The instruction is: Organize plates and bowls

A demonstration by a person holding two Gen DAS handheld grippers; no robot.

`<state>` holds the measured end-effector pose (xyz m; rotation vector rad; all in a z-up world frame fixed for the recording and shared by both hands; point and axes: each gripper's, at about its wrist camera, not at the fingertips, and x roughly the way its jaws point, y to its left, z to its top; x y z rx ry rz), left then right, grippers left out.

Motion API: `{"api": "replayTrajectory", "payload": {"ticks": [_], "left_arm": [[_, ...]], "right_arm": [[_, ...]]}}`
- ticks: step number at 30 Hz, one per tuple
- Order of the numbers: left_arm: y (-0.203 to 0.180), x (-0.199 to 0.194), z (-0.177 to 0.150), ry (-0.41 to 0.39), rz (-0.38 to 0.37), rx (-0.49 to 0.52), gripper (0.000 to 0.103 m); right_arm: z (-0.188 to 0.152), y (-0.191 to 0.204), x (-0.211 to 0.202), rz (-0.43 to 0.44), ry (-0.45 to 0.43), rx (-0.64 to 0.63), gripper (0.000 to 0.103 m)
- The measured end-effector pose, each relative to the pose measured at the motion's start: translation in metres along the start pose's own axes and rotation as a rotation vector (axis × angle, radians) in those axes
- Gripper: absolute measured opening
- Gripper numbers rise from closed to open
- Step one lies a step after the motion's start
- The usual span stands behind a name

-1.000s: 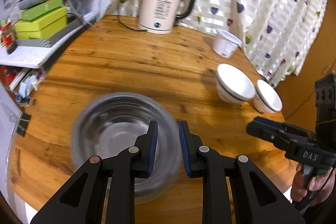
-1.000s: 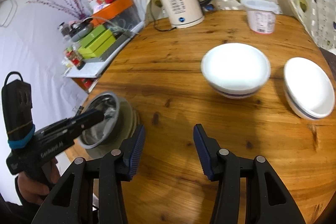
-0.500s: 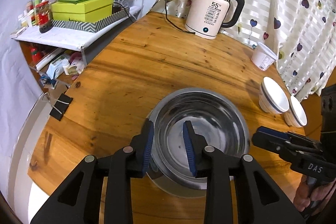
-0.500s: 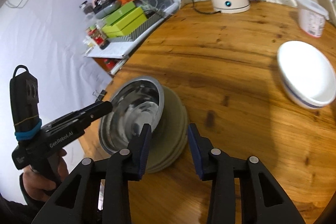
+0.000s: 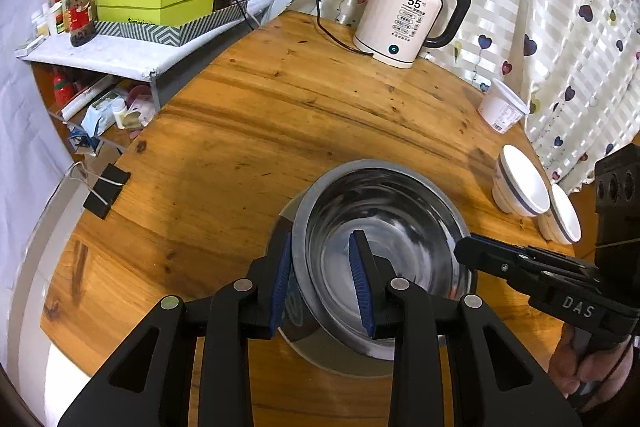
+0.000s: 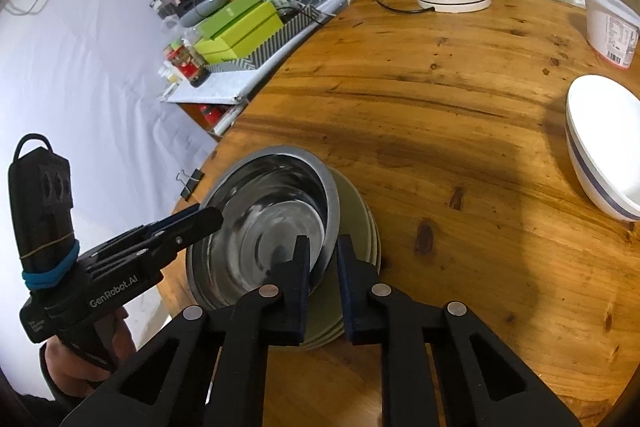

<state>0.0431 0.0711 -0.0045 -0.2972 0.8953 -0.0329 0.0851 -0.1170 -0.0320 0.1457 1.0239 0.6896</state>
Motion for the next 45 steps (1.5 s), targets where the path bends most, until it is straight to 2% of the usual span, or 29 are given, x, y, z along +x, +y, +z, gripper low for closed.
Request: {"api": "replayTrajectory", "payload": {"ticks": [6, 13, 21, 27, 37, 41, 45], "left_arm": [[-0.013, -0.006, 0.002, -0.016, -0.002, 0.026, 0.03], [-0.048, -0.005, 0.003, -0.011, -0.054, 0.092, 0.031], [-0.1, 0.013, -0.01, 0.06, -0.143, 0.196, 0.031], [-0.124, 0.029, -0.021, 0.117, -0.178, 0.246, 0.031], [-0.138, 0.049, -0.03, 0.191, -0.207, 0.266, 0.031], [-0.139, 0.051, -0.031, 0.196, -0.215, 0.275, 0.032], [-0.137, 0.051, -0.028, 0.193, -0.205, 0.278, 0.032]], "right_arm": [[-0.002, -0.004, -0.01, -0.007, -0.019, 0.01, 0.013], [-0.011, -0.023, -0.045, -0.04, -0.059, 0.053, 0.013], [-0.037, -0.063, -0.085, -0.118, -0.082, 0.168, 0.013], [-0.056, -0.087, -0.097, -0.158, -0.069, 0.229, 0.013], [-0.066, -0.107, -0.098, -0.177, -0.043, 0.277, 0.015], [-0.067, -0.112, -0.097, -0.174, -0.039, 0.291, 0.015], [-0.065, -0.115, -0.1, -0.176, -0.049, 0.299, 0.02]]}}
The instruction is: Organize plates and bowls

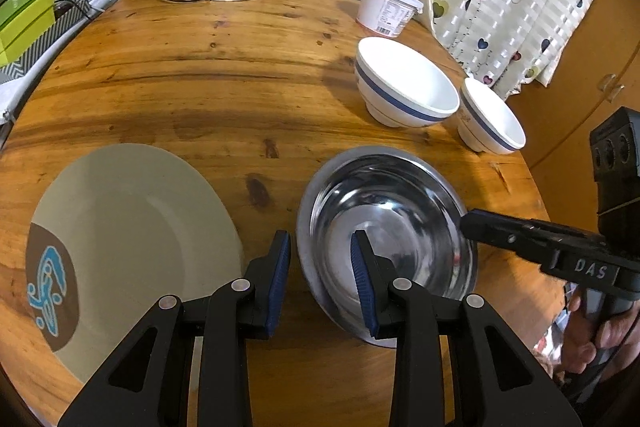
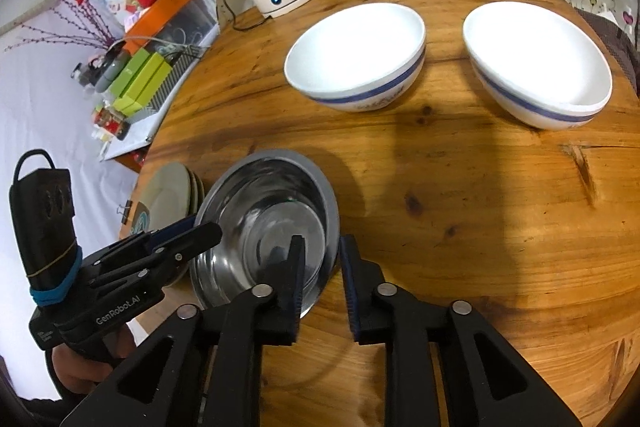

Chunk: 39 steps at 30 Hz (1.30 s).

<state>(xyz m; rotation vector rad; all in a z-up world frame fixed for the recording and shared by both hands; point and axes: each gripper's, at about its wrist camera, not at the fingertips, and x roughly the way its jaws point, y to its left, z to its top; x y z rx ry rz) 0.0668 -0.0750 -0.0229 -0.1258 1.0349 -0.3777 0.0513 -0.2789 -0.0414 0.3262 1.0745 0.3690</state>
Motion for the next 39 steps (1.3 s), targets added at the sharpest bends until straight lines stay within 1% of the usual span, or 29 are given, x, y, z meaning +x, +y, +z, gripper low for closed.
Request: {"api": "replayTrajectory", "payload": {"ticks": [3, 7, 11, 15, 19, 22, 26, 35, 39], "left_arm": [[0.004, -0.003, 0.005, -0.009, 0.012, -0.002, 0.033], [0.005, -0.007, 0.017, -0.031, 0.02, 0.007, 0.033], [0.0, -0.009, 0.039, -0.059, 0.01, 0.023, 0.033], [-0.01, -0.001, 0.065, -0.08, -0.005, 0.037, 0.033], [-0.019, 0.016, 0.089, -0.069, -0.026, 0.036, 0.033], [-0.025, 0.034, 0.104, -0.043, -0.048, 0.031, 0.033], [-0.033, 0.051, 0.116, -0.023, -0.069, 0.031, 0.033], [-0.031, 0.074, 0.127, 0.001, -0.078, -0.006, 0.033], [-0.028, 0.08, 0.128, 0.002, -0.085, -0.02, 0.033]], "right_arm": [[0.006, -0.003, -0.007, -0.008, -0.03, 0.007, 0.025], [0.016, -0.012, -0.012, -0.027, -0.065, 0.028, 0.026], [0.032, -0.023, -0.012, -0.044, -0.103, 0.073, 0.026], [0.049, -0.034, -0.009, -0.049, -0.133, 0.124, 0.026], [0.062, -0.044, -0.004, -0.053, -0.14, 0.154, 0.026], [0.071, -0.048, 0.002, -0.05, -0.143, 0.175, 0.026], [0.081, -0.053, 0.005, -0.048, -0.15, 0.187, 0.026], [0.091, -0.059, 0.006, -0.013, -0.152, 0.224, 0.027], [0.097, -0.057, 0.01, 0.005, -0.158, 0.229, 0.029]]}}
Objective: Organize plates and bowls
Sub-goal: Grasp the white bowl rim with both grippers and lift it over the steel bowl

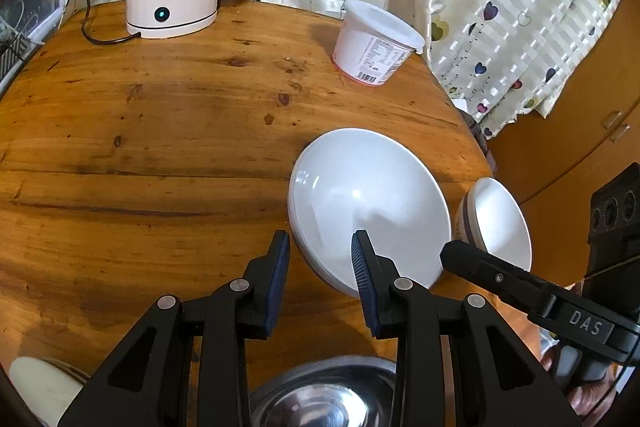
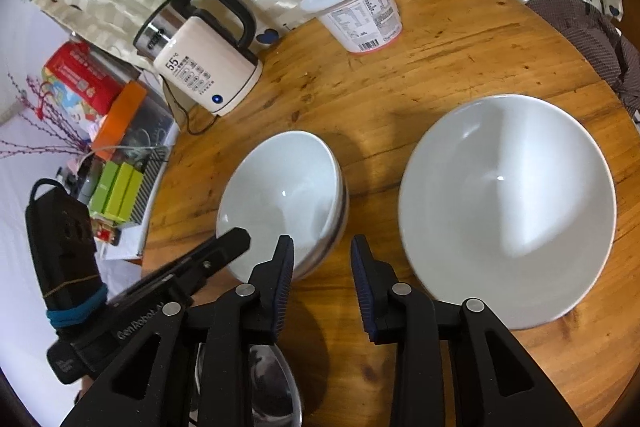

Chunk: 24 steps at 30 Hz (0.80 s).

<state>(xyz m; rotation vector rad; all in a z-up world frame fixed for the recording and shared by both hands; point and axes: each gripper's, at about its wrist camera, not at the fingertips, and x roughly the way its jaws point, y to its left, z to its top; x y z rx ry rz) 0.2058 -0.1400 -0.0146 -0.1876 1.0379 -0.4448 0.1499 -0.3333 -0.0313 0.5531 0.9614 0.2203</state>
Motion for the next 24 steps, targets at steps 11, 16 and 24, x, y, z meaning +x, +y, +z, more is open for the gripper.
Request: {"api": "replayTrajectory", "payload": {"ticks": [11, 16, 24], "left_arm": [[0.006, 0.01, 0.001, 0.004, -0.017, -0.032, 0.033], [0.001, 0.011, 0.001, 0.002, -0.022, -0.016, 0.032], [-0.004, 0.009, 0.001, -0.007, -0.006, 0.004, 0.032]], "right_arm": [[0.007, 0.004, 0.005, -0.063, -0.025, -0.017, 0.028], [0.01, 0.006, 0.009, -0.073, -0.019, -0.03, 0.027], [0.01, 0.006, 0.017, -0.084, -0.003, -0.045, 0.017]]}}
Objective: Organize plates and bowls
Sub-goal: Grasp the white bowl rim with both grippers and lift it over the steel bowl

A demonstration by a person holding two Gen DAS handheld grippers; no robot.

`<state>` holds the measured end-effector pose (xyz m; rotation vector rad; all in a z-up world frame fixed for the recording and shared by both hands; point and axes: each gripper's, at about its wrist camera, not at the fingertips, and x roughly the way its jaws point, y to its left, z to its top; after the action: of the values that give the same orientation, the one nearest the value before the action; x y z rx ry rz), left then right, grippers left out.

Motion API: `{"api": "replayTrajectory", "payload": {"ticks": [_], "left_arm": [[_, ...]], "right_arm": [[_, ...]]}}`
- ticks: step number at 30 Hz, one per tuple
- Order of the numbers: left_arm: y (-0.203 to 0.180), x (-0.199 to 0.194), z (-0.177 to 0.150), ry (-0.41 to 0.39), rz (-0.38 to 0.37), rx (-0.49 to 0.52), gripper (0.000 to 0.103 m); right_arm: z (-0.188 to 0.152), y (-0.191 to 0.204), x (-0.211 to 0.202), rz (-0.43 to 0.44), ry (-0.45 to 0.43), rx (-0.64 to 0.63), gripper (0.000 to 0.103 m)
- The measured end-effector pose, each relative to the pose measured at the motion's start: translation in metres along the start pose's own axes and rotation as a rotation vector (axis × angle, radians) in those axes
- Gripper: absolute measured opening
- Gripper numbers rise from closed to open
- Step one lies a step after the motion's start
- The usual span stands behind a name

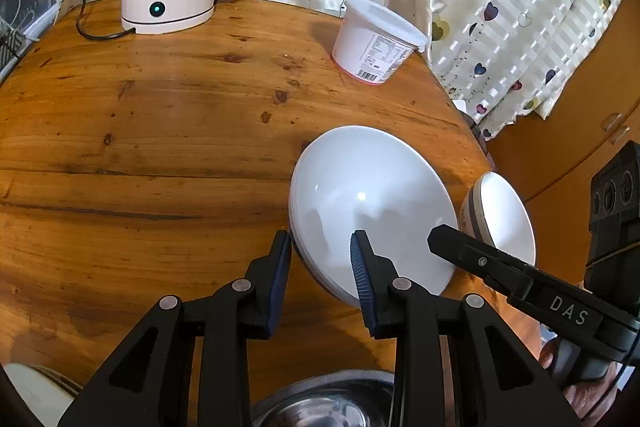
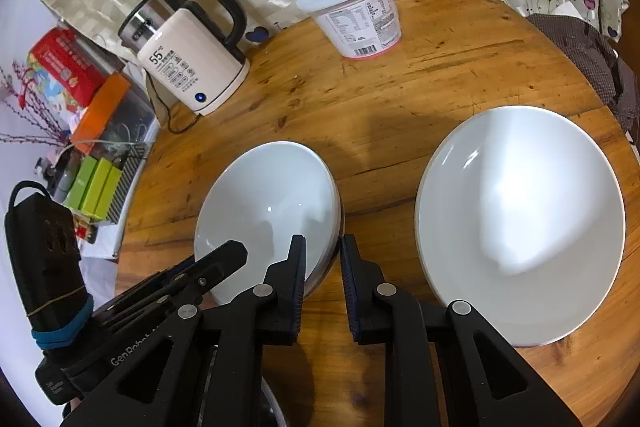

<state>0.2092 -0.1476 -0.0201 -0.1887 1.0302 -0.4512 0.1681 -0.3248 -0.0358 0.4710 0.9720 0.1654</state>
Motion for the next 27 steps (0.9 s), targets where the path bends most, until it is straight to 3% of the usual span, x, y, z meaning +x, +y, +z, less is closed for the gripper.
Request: {"api": "replayTrajectory", "payload": {"ticks": [12, 27], "left_arm": [[0.002, -0.044, -0.009, -0.051, 0.006, 0.003, 0.032], [0.008, -0.099, -0.06, -0.077, 0.053, -0.002, 0.032]], "right_arm": [[-0.007, 0.028, -0.032, 0.031, -0.035, -0.064, 0.017], [-0.061, 0.058, -0.057, 0.067, 0.01, -0.114, 0.017]]}}
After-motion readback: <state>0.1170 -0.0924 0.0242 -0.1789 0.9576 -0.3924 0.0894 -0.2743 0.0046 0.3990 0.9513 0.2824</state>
